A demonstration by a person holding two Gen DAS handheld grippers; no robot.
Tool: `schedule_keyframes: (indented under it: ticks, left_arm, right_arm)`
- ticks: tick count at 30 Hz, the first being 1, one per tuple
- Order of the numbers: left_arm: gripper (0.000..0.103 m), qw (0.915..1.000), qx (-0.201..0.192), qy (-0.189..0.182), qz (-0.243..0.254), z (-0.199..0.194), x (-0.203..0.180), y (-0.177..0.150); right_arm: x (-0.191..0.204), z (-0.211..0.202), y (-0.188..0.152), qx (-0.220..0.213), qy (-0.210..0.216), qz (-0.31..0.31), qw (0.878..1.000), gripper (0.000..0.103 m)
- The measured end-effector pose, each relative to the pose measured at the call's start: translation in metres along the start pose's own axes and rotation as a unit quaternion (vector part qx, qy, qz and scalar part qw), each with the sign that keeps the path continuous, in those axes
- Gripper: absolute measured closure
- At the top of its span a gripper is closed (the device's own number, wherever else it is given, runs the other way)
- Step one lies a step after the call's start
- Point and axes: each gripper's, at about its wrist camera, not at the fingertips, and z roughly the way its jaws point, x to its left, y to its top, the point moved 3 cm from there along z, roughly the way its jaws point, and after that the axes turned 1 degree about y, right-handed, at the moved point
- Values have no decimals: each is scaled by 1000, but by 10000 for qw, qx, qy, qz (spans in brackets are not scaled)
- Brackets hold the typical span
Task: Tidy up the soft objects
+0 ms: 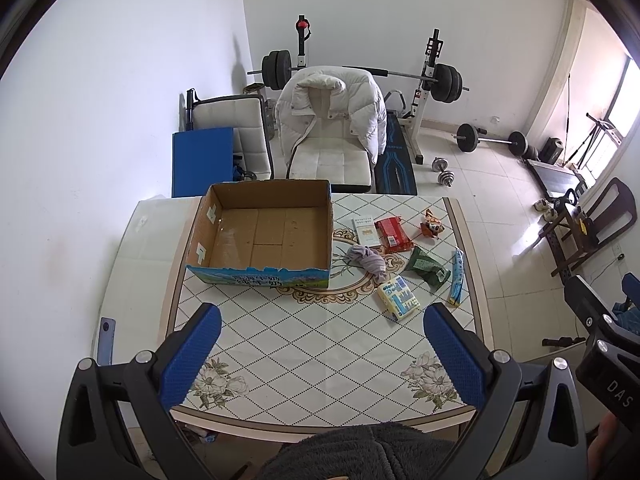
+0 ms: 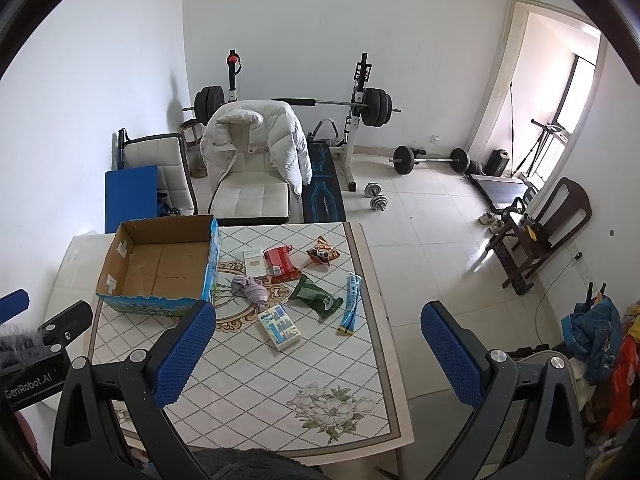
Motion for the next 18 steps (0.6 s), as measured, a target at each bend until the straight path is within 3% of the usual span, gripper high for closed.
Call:
schedule_keyframes:
  ticks: [18]
  left_arm:
    - [0,10000,-40,7,-9,-3,1,6]
  right_arm:
    - [-3,1,-1,-16,-8,28,10000,0]
